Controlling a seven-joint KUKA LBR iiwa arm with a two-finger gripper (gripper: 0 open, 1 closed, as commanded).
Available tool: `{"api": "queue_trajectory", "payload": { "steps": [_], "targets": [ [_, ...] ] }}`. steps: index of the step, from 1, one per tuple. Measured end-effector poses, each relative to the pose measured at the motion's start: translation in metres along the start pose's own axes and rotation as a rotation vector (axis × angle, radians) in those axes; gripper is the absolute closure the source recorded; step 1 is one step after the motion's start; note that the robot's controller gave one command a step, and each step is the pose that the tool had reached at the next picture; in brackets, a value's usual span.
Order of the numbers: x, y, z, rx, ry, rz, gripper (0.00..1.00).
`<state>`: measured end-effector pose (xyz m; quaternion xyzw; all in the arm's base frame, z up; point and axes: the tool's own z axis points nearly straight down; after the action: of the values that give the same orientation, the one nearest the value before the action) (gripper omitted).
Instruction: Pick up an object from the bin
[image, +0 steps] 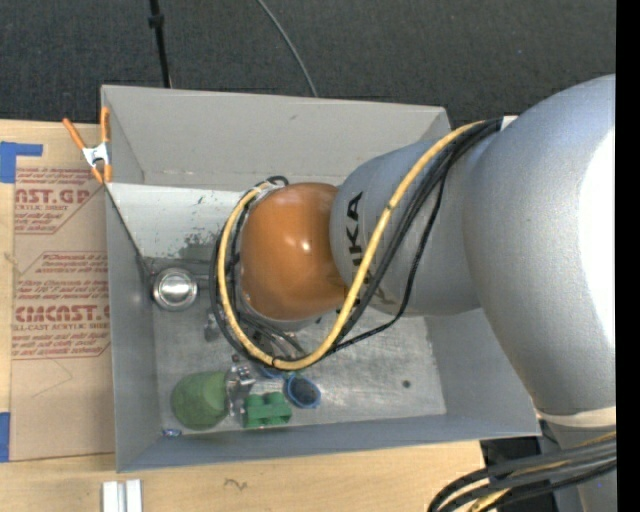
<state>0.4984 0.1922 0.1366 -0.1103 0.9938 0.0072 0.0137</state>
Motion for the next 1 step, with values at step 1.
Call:
{"api": "queue_trajectory", "payload": {
  "steps": [1],
  "targets": [
    [0.0186,-0.0506,0.0194,0.01,0.031,-0.13,0.0]
  ]
}}
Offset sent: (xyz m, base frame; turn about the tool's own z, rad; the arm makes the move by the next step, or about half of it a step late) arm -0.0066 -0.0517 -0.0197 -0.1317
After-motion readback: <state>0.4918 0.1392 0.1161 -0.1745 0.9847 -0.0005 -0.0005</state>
